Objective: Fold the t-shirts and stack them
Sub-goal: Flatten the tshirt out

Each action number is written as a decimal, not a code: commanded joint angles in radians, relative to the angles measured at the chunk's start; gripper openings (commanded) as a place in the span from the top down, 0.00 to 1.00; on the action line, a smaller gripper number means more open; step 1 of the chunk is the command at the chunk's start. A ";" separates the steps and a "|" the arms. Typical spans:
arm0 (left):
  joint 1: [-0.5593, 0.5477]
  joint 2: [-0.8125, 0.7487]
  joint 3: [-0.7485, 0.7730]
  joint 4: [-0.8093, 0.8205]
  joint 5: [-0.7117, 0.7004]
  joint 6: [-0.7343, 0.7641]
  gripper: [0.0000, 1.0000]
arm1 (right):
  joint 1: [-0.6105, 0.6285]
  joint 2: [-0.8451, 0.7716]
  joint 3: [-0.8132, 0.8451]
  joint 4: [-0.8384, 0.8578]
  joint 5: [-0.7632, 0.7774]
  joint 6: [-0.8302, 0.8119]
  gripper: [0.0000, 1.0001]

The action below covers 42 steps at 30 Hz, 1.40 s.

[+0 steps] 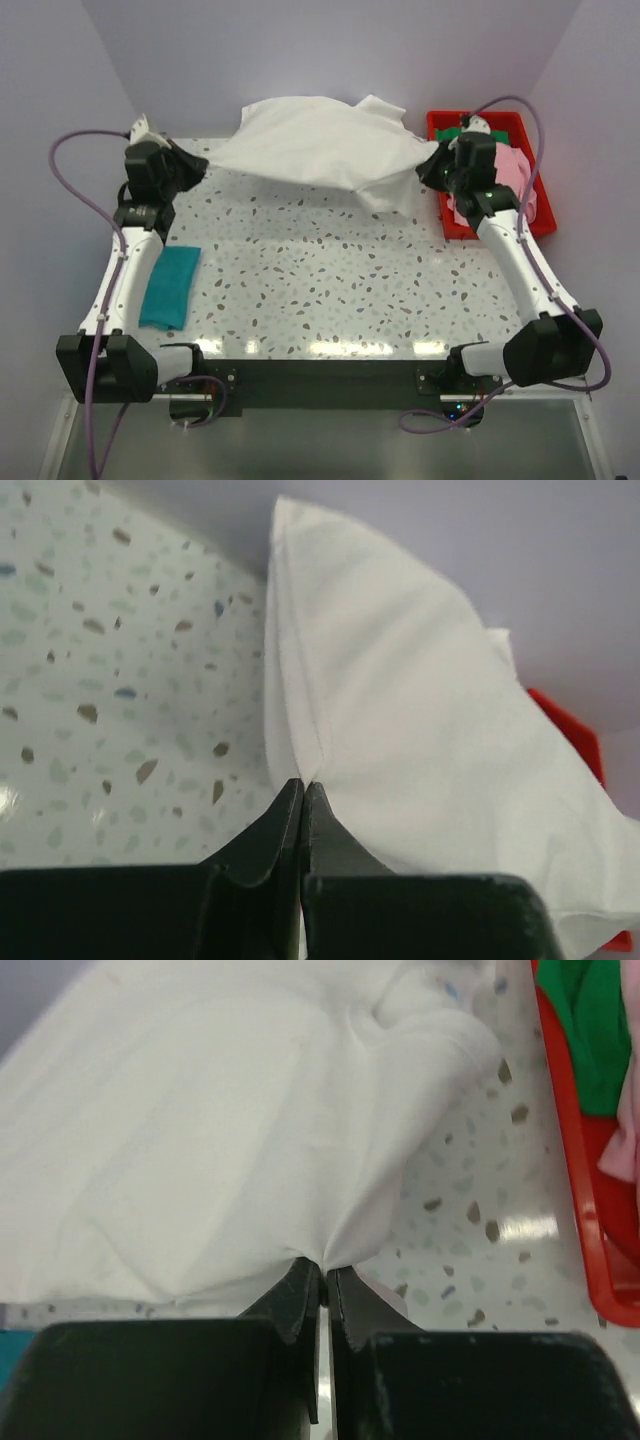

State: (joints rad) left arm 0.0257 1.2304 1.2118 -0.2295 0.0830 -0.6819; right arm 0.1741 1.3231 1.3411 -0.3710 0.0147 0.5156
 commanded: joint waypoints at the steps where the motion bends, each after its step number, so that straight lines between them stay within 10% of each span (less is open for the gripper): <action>1: 0.005 -0.018 -0.299 0.071 0.044 -0.053 1.00 | -0.007 0.056 -0.189 -0.006 -0.041 0.018 1.00; 6: 0.003 0.056 -0.572 0.208 0.113 -0.090 0.91 | -0.021 0.183 -0.315 0.009 -0.062 0.012 0.53; 11: 0.002 0.089 -0.646 0.239 0.129 -0.093 0.67 | -0.019 0.110 -0.417 0.021 -0.035 0.024 0.27; 22: 0.002 -0.161 -0.736 0.041 -0.052 -0.143 0.57 | 0.007 -0.277 -0.799 -0.003 0.011 0.115 0.36; 42: -0.236 -0.310 -0.871 -0.123 -0.338 -0.406 0.47 | 0.103 -0.193 -0.899 0.116 0.005 0.235 0.52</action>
State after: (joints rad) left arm -0.1978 0.9127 0.3508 -0.3622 -0.1982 -1.0393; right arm 0.2588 1.1110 0.4461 -0.2962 0.0021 0.7155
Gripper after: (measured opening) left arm 0.538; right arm 0.488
